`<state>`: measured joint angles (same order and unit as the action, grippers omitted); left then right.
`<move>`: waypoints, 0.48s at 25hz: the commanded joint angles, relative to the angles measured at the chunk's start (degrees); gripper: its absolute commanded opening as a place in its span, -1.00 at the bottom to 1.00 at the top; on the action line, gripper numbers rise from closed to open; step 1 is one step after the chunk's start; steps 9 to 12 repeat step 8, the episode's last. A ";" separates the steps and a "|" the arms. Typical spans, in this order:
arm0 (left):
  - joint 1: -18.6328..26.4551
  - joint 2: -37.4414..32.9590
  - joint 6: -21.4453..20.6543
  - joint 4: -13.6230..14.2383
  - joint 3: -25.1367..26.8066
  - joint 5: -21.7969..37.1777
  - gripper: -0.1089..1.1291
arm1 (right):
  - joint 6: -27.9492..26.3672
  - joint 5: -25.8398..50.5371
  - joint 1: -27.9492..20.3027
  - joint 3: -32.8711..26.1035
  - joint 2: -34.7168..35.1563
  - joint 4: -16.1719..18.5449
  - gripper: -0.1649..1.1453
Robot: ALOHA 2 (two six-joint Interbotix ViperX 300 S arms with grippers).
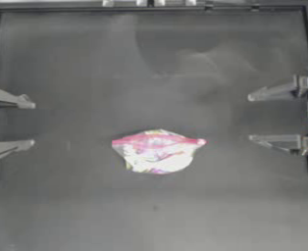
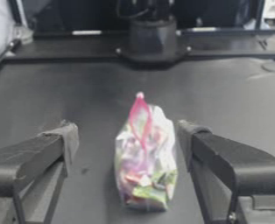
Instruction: Put candy in bag
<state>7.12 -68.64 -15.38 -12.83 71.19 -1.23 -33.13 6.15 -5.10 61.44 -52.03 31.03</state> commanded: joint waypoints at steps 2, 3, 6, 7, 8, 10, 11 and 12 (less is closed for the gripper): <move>0.18 -0.18 0.09 -0.09 -0.62 -0.44 0.77 | 0.00 -2.72 -0.09 0.09 -0.53 0.09 0.80; 0.26 -0.18 0.09 -0.09 -0.62 -0.53 0.77 | 0.09 -3.16 -0.09 0.35 -0.70 0.00 0.80; 0.18 -0.26 0.18 -0.09 -0.62 -0.70 0.77 | 0.00 -3.25 -0.09 0.70 -1.14 0.00 0.80; 0.18 -0.26 0.26 -0.09 -0.62 -0.62 0.77 | 0.09 -3.25 -0.09 0.79 -1.41 0.00 0.80; 0.18 -0.26 0.26 -0.18 -0.62 -0.62 0.77 | 0.00 -3.25 -0.09 0.97 -1.76 0.00 0.80; 0.18 -0.26 0.26 -0.18 -0.62 -0.62 0.77 | 0.00 -3.25 -0.09 0.97 -1.76 0.00 0.80; 0.18 -0.26 0.26 -0.18 -0.62 -0.62 0.77 | 0.00 -3.25 -0.09 0.97 -1.76 0.00 0.80; 0.18 -0.26 0.26 -0.18 -0.62 -0.62 0.77 | 0.00 -3.25 -0.09 0.97 -1.76 0.00 0.80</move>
